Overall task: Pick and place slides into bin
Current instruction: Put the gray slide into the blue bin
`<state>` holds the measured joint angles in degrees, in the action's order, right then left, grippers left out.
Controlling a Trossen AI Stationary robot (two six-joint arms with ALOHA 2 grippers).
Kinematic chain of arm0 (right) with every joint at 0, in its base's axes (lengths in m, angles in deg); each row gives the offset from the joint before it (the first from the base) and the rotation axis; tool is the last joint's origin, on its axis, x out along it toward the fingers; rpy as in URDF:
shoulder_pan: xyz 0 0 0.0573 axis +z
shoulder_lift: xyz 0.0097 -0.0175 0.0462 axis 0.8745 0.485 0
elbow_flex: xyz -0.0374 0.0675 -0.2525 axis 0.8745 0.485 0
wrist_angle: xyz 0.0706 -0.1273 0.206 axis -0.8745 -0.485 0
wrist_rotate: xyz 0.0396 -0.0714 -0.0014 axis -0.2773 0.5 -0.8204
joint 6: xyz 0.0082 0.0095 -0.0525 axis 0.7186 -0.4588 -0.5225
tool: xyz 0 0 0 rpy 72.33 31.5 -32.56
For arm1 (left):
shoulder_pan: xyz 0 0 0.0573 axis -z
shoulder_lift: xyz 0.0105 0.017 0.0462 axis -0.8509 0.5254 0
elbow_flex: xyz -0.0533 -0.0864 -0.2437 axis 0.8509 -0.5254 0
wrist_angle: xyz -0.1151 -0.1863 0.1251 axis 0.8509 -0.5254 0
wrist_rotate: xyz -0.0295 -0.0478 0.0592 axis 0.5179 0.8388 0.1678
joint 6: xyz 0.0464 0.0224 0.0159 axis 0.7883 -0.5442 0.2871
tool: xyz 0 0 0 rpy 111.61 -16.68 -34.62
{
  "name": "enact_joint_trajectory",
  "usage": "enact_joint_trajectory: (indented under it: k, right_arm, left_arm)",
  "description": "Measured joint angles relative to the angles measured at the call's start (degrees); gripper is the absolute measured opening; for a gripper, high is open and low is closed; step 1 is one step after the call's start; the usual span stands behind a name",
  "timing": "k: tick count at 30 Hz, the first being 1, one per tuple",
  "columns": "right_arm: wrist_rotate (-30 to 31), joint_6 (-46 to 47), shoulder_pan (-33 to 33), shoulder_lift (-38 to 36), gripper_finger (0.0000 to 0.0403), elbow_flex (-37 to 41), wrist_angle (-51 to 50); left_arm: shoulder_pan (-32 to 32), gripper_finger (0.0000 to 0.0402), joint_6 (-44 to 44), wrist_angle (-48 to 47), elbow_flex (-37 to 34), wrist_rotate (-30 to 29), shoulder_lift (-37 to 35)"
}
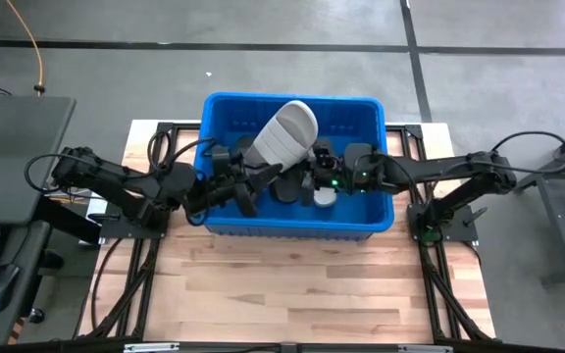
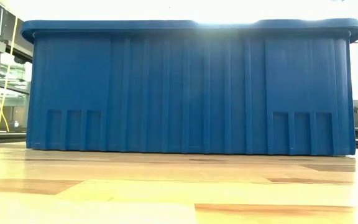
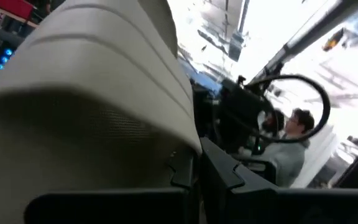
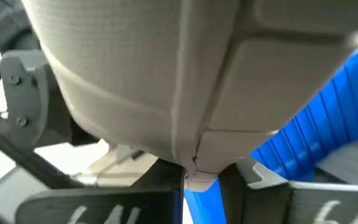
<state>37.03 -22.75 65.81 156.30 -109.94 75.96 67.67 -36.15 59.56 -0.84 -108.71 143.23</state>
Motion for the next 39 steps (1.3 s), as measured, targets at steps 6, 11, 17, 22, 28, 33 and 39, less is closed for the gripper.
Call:
enact_joint_trajectory:
  k: [6, 11, 17, 22, 28, 33, 39]
  right_arm:
    - [0.06, -0.33, 1.79, -3.04, 0.0032, -0.11, -8.0]
    - [3.22, -0.3, 3.43, -6.42, 0.0032, -0.09, -15.34]
    - [6.69, 2.44, 3.35, -10.0, 0.003, 0.28, -25.39]
    - [6.29, 1.64, 5.99, -11.84, 0.003, 0.13, -26.37]
    - [0.26, 2.43, 6.39, -12.54, 0.003, 0.13, -24.19]
    - [-9.67, 5.63, 4.21, -12.44, 0.003, 0.13, -28.22]
    - [-17.0, 9.18, -3.91, -12.44, 0.003, 0.13, -38.84]
  left_arm:
    - [-0.03, 0.0029, -1.84, -1.42, -0.11, 7.6, -0.43]
    - [0.41, 0.0051, -7.99, -2.08, -0.11, 16.88, -0.43]
    - [6.31, 0.0054, 0.47, 0.14, -1.36, 13.4, -4.13]
    - [6.85, 0.0032, 5.96, 12.35, -11.57, 8.18, -9.04]
    - [7.21, 0.0004, 10.29, 27.07, -23.94, 6.04, -16.5]
    - [7.39, 0.0019, 13.04, 27.2, -28.79, 6.74, -22.38]
    - [7.07, 0.0017, 14.44, 25.67, -35.06, 3.1, -30.94]
